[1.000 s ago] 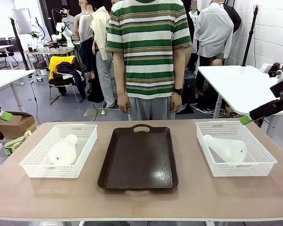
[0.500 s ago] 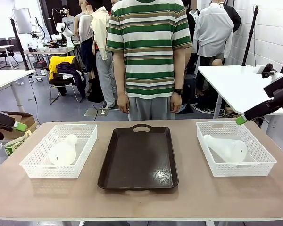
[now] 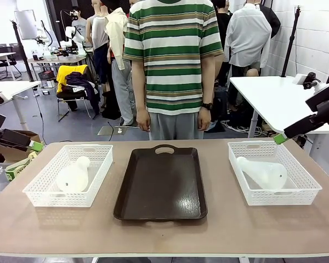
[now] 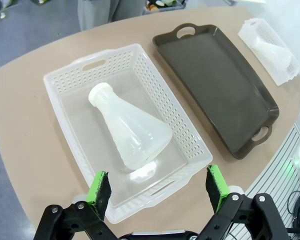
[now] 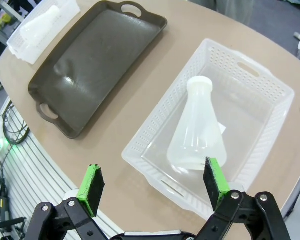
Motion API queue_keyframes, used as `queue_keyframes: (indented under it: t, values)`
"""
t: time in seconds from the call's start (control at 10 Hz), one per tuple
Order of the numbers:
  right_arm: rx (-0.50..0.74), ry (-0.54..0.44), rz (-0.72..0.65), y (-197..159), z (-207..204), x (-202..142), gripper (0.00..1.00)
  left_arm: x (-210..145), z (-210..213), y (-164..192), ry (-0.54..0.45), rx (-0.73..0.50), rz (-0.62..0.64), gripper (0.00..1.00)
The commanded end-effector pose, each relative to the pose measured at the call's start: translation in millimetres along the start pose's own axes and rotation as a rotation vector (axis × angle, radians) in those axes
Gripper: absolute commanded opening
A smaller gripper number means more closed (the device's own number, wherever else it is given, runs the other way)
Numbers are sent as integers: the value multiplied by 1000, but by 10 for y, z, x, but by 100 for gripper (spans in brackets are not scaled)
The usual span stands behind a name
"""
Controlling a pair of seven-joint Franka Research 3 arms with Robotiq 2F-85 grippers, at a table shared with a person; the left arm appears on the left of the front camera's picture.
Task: Prepare the laboratory tools.
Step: Pick up the Big flask that the person points to.
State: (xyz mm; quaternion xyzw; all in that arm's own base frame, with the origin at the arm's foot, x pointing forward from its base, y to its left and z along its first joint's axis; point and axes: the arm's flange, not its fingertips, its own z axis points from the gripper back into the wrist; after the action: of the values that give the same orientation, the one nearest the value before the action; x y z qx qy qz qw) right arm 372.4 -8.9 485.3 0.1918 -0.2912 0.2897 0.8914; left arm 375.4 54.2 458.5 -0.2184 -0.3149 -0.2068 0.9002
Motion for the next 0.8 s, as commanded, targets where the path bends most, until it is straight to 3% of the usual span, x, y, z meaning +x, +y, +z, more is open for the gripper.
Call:
queue_keyframes:
  t: [0.0,0.7]
  values:
    - [1,0,-9,11,-14,1,100,-24,16,23,7,-6,-2,100]
    - [1,0,-9,11,-14,1,100,-24,16,23,7,-6,-2,100]
